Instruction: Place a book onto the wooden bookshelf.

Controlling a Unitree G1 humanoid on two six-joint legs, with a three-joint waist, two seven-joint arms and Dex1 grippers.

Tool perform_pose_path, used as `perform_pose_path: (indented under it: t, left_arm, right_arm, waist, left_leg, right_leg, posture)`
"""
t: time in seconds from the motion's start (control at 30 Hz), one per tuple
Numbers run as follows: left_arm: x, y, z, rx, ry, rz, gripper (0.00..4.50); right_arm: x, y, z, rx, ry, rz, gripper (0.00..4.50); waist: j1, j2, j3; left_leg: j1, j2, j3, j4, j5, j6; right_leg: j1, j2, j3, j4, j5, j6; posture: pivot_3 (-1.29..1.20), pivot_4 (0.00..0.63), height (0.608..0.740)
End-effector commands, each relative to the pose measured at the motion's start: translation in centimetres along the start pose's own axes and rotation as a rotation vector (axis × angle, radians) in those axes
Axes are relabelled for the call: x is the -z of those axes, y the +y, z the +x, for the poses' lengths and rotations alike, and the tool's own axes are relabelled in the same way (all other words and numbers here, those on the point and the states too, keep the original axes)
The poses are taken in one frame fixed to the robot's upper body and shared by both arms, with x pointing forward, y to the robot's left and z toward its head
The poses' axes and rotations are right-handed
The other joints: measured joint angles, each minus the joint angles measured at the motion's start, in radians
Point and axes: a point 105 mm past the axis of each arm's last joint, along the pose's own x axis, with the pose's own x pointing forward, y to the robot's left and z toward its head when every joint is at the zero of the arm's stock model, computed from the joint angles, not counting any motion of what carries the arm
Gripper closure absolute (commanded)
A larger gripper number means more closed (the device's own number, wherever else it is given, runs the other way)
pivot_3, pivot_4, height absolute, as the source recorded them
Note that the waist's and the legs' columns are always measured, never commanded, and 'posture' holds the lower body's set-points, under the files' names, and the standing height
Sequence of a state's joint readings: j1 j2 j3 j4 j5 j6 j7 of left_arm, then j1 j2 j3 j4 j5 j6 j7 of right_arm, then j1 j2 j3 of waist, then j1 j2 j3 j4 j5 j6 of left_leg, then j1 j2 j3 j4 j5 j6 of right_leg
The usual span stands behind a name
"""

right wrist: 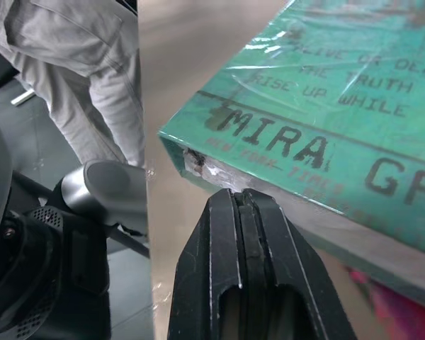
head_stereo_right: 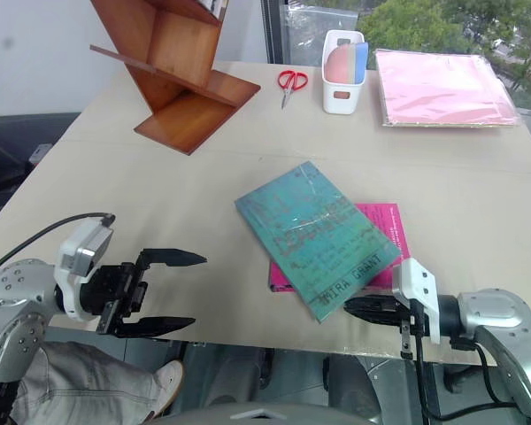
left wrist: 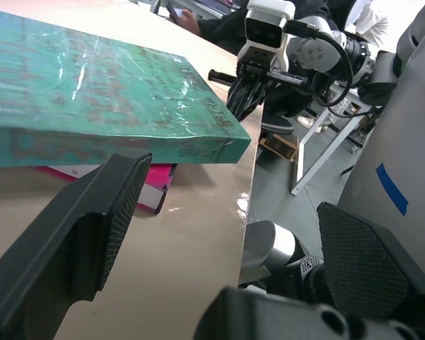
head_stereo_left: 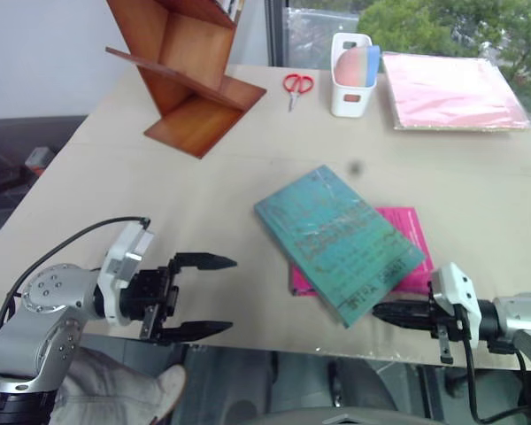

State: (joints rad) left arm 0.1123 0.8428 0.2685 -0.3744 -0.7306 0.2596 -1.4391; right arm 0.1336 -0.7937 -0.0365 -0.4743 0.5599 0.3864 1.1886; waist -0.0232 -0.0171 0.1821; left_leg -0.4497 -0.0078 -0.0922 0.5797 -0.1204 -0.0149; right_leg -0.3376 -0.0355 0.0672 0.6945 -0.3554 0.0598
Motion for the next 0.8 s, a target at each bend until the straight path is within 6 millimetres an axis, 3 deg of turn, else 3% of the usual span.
perform_pose_path:
  t: [0.03,0.6,0.8]
  left_arm:
    - [-0.5,-0.2,-0.1,-0.007,0.007,0.019,0.00]
    - [-0.5,0.2,-0.6,-0.084,-0.001,0.025,0.00]
    - [-0.5,0.4,-0.5,-0.112,-0.011,0.035,0.00]
  right_arm:
    - [-0.8,-0.6,0.3,-0.072,-0.035,-0.023,4.42]
    - [-1.0,-4.1,2.8,-0.087,-0.097,-0.065,4.42]
    - [-0.3,-5.4,2.5,-0.059,-0.099,-0.079,4.42]
  waist:
    - [-0.001,0.000,0.000]
    - [0.005,0.000,0.000]
    - [0.007,0.000,0.000]
  left_leg:
    - [0.000,0.000,0.000,0.000,0.000,0.000]
    - [0.001,0.000,0.000,0.000,0.000,0.000]
    - [0.001,0.000,0.000,0.000,0.000,0.000]
  right_leg:
    - [0.000,0.000,0.000,0.000,0.000,0.000]
    - [0.000,0.001,0.000,0.001,0.000,0.000]
    - [0.000,0.000,0.000,0.001,0.000,0.000]
  posture:
    - [0.00,0.150,0.740]
    - [0.00,0.150,0.740]
    - [0.00,0.150,0.740]
